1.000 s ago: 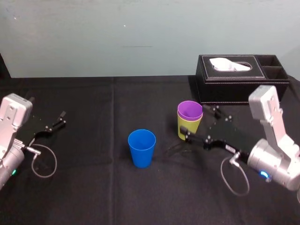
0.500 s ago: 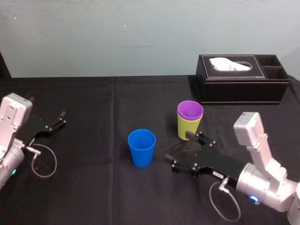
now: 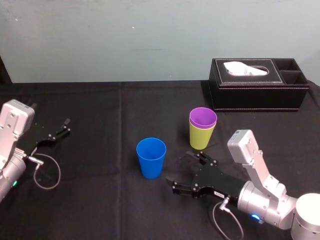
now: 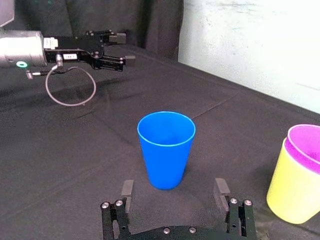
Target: Stack the three plastic cups sequentially using one hand.
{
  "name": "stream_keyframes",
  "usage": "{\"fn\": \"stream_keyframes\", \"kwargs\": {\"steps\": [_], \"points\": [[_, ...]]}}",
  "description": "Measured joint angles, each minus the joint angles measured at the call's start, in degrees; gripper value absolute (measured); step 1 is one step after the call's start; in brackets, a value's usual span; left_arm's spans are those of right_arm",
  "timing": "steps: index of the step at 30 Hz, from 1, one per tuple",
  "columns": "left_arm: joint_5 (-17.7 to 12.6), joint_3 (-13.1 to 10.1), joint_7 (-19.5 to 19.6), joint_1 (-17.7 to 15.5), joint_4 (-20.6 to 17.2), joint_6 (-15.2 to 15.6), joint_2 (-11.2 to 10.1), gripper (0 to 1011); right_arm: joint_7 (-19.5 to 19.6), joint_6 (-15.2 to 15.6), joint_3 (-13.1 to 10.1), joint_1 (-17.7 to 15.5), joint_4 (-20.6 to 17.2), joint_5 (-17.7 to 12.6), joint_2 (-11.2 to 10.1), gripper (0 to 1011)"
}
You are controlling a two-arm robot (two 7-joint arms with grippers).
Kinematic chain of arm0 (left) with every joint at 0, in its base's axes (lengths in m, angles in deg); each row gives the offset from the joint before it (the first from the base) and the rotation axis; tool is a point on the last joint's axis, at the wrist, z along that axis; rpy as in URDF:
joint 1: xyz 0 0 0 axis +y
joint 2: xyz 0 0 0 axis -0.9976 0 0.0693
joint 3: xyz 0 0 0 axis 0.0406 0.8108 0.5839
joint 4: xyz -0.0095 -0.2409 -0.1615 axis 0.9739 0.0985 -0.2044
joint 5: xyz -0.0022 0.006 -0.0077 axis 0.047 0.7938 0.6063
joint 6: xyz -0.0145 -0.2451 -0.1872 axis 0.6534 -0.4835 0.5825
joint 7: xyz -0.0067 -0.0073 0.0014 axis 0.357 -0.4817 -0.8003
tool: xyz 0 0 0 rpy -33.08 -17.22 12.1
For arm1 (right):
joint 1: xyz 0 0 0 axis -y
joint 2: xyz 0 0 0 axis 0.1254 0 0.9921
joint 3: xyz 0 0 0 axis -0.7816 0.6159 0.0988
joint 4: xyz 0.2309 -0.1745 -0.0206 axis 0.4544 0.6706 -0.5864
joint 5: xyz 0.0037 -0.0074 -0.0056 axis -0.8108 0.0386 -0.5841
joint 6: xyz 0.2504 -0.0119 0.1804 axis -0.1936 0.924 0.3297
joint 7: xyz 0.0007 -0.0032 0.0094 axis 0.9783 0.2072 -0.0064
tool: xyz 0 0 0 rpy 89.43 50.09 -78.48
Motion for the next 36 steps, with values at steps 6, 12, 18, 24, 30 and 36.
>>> {"fn": "stream_keyframes", "kwargs": {"steps": [6, 12, 18, 24, 30, 36], "points": [[0.0, 0.0, 0.0, 0.0, 0.0, 0.0, 0.0, 1010, 0.0, -0.1, 0.5, 1.0, 1.5, 0.4, 0.7, 1004], [0.0, 0.0, 0.0, 0.0, 0.0, 0.0, 0.0, 1010, 0.0, -0.1, 0.9, 1.9, 2.4, 0.6, 1.2, 1004], [0.0, 0.0, 0.0, 0.0, 0.0, 0.0, 0.0, 1010, -0.4, 0.2, 1.4, 3.0, 3.0, 0.5, 1.7, 1004], [0.0, 0.0, 0.0, 0.0, 0.0, 0.0, 0.0, 1010, -1.2, 1.0, 2.1, 4.5, 4.0, 0.1, 2.5, 1004], [0.0, 0.0, 0.0, 0.0, 0.0, 0.0, 0.0, 1010, -1.6, 1.7, 2.9, 5.8, 5.0, -0.4, 3.3, 1004], [0.0, 0.0, 0.0, 0.0, 0.0, 0.0, 0.0, 1010, -1.6, 2.1, 3.4, 6.9, 5.9, -0.8, 3.8, 1004]]}}
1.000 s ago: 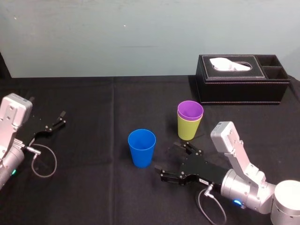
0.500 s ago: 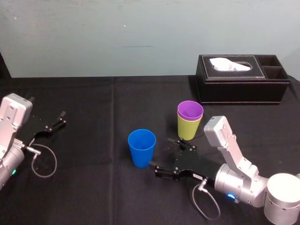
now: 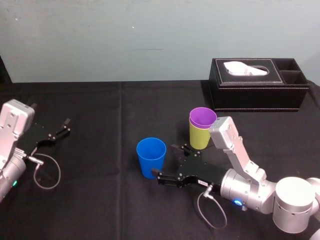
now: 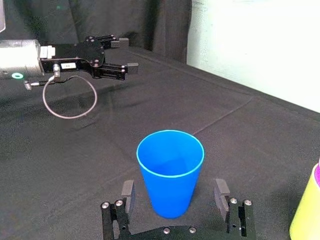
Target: Stack the three plastic cups sequentially using one hand.
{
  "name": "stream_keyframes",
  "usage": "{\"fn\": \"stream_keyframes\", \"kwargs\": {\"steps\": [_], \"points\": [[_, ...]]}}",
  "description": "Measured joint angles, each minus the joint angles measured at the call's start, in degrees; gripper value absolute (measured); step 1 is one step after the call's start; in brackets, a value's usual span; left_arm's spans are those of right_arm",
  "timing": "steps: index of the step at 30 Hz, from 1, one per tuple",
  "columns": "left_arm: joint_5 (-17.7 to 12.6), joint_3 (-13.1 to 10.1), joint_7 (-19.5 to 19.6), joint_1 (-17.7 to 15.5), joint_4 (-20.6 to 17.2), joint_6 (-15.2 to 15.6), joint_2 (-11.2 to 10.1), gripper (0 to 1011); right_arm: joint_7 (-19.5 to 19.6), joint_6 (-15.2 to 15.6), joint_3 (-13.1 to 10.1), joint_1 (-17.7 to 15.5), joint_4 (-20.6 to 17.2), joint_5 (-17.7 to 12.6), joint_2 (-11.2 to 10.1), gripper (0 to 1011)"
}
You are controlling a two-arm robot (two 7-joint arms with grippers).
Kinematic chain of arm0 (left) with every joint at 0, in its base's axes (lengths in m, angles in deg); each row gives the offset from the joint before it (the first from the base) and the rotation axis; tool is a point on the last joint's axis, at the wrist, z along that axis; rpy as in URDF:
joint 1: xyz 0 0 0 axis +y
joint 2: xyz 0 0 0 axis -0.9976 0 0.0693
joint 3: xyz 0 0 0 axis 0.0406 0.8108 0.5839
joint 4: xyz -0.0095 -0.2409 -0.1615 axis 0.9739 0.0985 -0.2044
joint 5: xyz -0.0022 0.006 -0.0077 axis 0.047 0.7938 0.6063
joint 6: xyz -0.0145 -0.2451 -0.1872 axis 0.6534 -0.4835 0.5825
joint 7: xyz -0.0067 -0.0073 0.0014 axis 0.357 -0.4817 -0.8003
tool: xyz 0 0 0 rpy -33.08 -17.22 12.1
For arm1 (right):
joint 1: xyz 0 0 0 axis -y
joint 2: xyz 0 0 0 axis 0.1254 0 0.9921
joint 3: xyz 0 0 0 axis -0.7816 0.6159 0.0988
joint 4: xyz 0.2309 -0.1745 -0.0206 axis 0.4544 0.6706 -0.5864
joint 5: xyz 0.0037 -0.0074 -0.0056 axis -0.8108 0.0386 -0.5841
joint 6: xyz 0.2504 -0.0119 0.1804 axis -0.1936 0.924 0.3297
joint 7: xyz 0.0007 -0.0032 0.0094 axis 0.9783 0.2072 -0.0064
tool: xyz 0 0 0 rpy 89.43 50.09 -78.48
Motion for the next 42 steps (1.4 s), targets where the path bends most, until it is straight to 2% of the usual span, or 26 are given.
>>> {"fn": "stream_keyframes", "kwargs": {"steps": [17, 36, 42], "points": [[0.0, 0.0, 0.0, 0.0, 0.0, 0.0, 0.0, 1010, 0.1, 0.2, 1.7, 3.0, 3.9, 0.5, 1.9, 1004], [0.0, 0.0, 0.0, 0.0, 0.0, 0.0, 0.0, 1010, -0.2, -0.4, 2.8, 5.0, 6.2, 0.6, 3.8, 1004], [0.0, 0.0, 0.0, 0.0, 0.0, 0.0, 0.0, 1010, -0.3, -0.5, 2.8, 4.9, 6.2, 0.6, 3.7, 1004]]}}
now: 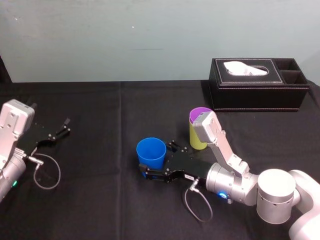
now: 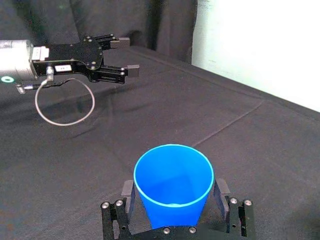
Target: Stack the three plastic cups sequentially using one hand.
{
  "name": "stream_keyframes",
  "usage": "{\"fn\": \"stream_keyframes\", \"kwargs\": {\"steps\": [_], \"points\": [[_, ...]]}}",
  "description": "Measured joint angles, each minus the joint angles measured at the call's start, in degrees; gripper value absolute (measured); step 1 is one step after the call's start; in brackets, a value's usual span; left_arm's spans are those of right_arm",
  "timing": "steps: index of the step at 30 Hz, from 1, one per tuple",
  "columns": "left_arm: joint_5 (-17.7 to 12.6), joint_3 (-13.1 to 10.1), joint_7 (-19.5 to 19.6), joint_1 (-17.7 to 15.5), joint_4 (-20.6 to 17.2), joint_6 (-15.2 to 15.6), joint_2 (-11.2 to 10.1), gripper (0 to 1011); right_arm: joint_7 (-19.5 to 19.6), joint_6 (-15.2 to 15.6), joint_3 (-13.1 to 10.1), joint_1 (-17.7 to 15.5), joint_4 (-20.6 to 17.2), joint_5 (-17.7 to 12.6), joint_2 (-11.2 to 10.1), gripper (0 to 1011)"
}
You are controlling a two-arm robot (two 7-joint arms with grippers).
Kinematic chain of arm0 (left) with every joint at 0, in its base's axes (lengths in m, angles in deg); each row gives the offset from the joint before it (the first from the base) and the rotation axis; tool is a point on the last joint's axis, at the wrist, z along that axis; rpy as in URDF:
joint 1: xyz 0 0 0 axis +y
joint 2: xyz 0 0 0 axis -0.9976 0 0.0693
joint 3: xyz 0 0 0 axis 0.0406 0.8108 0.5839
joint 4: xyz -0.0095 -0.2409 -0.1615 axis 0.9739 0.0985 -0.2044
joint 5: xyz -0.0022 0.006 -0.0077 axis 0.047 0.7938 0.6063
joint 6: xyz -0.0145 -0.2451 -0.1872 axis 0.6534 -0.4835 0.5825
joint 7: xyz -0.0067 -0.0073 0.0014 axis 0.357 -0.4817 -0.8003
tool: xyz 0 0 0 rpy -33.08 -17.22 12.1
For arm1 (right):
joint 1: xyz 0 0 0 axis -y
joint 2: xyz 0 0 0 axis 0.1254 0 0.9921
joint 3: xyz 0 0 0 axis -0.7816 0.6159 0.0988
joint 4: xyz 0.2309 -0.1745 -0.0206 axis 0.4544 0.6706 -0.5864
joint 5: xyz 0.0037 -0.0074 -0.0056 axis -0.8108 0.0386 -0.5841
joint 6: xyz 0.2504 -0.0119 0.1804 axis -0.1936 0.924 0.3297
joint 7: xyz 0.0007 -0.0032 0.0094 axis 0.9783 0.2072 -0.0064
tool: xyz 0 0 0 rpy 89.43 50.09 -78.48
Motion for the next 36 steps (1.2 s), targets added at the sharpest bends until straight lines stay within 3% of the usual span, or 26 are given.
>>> {"fn": "stream_keyframes", "kwargs": {"steps": [2, 11, 36], "points": [[0.0, 0.0, 0.0, 0.0, 0.0, 0.0, 0.0, 1010, 0.0, 0.0, 0.0, 0.0, 0.0, 0.0, 0.0, 997], [0.0, 0.0, 0.0, 0.0, 0.0, 0.0, 0.0, 1010, 0.0, 0.0, 0.0, -0.1, -0.1, 0.0, -0.1, 772], [0.0, 0.0, 0.0, 0.0, 0.0, 0.0, 0.0, 1010, 0.1, 0.1, -0.1, -0.2, -0.4, 0.0, -0.2, 721]]}}
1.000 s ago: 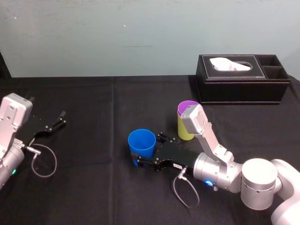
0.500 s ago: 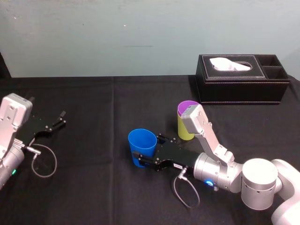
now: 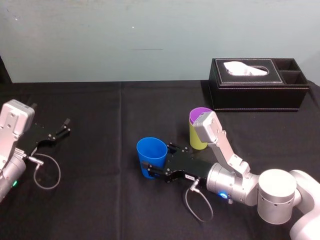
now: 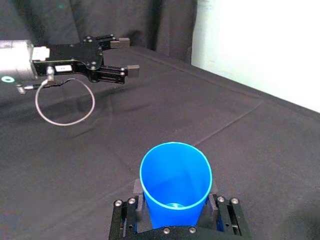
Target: Stack the three plastic cups sequentially using one hand.
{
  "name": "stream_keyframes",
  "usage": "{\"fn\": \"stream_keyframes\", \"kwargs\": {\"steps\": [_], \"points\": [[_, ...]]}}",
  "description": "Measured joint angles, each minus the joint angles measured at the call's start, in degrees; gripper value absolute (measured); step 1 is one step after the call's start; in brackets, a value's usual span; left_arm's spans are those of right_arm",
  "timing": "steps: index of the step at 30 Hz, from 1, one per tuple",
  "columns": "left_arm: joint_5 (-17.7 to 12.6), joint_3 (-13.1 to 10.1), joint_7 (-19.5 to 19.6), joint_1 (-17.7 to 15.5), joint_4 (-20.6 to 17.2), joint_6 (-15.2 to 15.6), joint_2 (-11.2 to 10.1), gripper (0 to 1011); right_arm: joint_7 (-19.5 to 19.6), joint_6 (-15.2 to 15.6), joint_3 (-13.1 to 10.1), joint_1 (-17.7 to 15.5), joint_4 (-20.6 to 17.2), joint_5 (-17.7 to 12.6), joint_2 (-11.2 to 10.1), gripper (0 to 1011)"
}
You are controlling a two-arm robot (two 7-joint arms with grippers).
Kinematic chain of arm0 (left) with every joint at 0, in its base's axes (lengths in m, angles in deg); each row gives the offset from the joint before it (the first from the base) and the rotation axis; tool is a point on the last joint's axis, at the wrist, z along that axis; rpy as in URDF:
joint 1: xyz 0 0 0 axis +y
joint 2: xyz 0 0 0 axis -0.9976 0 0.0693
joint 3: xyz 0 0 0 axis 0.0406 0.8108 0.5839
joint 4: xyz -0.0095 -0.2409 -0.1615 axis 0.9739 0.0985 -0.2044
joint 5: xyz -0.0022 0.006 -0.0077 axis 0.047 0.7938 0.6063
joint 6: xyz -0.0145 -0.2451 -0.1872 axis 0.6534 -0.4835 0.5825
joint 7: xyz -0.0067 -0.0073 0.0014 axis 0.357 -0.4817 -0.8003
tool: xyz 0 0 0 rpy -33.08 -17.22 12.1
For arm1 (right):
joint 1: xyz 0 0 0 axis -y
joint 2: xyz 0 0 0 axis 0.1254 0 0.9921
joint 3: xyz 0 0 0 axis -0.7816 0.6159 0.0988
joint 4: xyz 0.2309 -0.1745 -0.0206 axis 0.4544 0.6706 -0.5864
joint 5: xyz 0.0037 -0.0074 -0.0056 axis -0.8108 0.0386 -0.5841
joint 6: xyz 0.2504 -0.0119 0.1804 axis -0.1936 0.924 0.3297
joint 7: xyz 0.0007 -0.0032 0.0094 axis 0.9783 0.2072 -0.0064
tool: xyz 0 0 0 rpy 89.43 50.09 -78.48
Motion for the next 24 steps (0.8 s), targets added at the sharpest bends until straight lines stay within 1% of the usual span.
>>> {"fn": "stream_keyframes", "kwargs": {"steps": [6, 11, 13, 16, 19, 22, 24], "points": [[0.0, 0.0, 0.0, 0.0, 0.0, 0.0, 0.0, 1010, 1.7, 1.7, -0.6, -1.0, -2.6, 0.1, -0.3, 721], [0.0, 0.0, 0.0, 0.0, 0.0, 0.0, 0.0, 1010, 3.5, 4.5, -1.4, -2.0, -6.4, 0.0, -1.0, 721], [0.0, 0.0, 0.0, 0.0, 0.0, 0.0, 0.0, 1010, 3.8, 5.2, -1.6, -2.2, -7.4, 0.0, -1.3, 721], [0.0, 0.0, 0.0, 0.0, 0.0, 0.0, 0.0, 1010, 4.7, 6.9, -2.4, -2.6, -9.9, -0.2, -1.9, 721], [0.0, 0.0, 0.0, 0.0, 0.0, 0.0, 0.0, 1010, 5.0, 7.6, -2.8, -2.7, -11.1, -0.3, -2.3, 721], [0.0, 0.0, 0.0, 0.0, 0.0, 0.0, 0.0, 1010, 5.4, 8.4, -3.4, -2.8, -13.3, -0.3, -3.1, 721], [0.0, 0.0, 0.0, 0.0, 0.0, 0.0, 0.0, 1010, 5.4, 8.6, -3.5, -2.8, -13.7, -0.3, -3.3, 721]]}}
